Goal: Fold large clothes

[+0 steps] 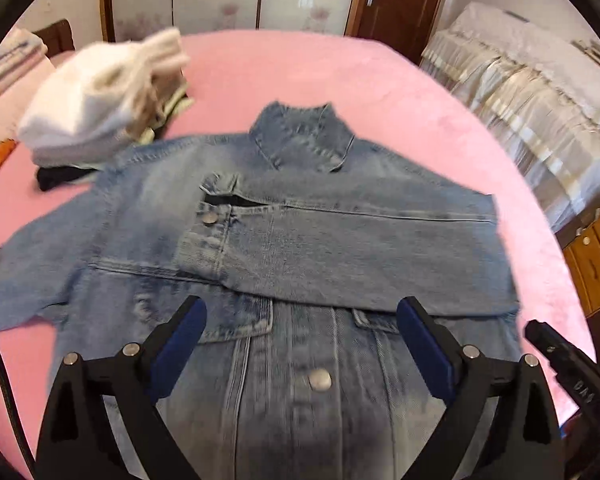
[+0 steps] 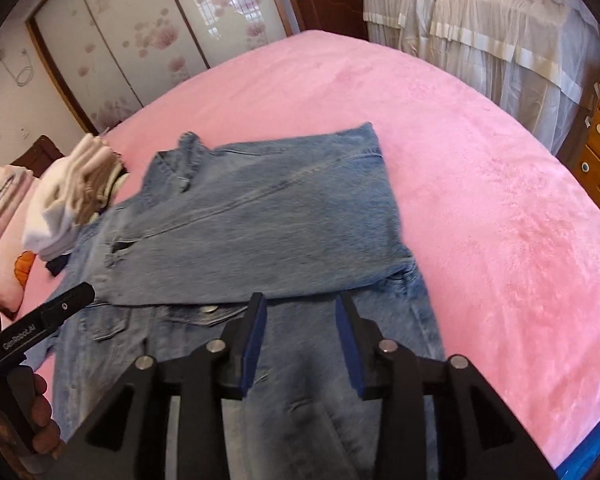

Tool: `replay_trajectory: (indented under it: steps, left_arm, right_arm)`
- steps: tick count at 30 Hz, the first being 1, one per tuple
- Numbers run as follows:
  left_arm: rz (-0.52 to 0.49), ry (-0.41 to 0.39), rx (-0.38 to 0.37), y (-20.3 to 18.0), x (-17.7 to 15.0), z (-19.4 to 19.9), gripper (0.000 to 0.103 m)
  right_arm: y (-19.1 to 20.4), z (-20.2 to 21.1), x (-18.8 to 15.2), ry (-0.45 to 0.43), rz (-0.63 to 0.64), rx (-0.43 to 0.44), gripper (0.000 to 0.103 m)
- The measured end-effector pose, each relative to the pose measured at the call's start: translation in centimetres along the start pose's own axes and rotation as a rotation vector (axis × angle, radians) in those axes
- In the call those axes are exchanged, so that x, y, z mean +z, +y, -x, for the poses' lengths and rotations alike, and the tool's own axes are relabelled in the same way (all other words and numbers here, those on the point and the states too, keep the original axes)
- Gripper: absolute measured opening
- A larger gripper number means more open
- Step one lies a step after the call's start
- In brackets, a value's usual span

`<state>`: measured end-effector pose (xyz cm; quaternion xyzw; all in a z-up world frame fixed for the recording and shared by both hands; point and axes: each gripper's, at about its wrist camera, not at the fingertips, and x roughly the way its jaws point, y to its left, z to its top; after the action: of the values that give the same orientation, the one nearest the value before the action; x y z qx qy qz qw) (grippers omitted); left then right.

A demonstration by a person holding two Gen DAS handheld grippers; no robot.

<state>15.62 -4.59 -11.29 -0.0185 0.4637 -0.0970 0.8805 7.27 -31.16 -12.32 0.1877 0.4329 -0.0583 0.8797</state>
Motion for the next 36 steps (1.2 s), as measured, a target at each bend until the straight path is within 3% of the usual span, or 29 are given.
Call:
replay_trajectory:
  steps: [10,20,23,28,32,36]
  left_arm:
    - [-0.033,-0.078,0.042,1.7,-3.8,11.4,0.096]
    - [0.036,-0.175,0.057,7.7,-5.6,19.6,0.096]
    - [0.079,-0.2,0.077,10.7,-5.7,21.3,0.096]
    - [0.174,-0.258,0.175,16.8,-5.6,23.2,0.096]
    - [0.308,-0.29,0.223,23.2,-5.1,23.2,0.096]
    - [0.49,-0.281,0.284,30.8,-4.9,20.7,0.096]
  right_arm:
    - [5.7,7.5,-3.4,-0.012,0.095,0.082,0.038]
    - [13.6,11.1,-5.9,-0.018,0.246,0.12,0.038]
    - [16.4,11.4,-6.0,-0.022,0.286,0.142,0.038]
    - [22.7,11.6,-5.2,-0.061,0.364,0.2,0.038]
    - [28.1,10.9,-4.1,-0.104,0.425,0.237,0.038]
    - [33.4,8.8,-3.0,-0.125,0.466,0.272,0.038]
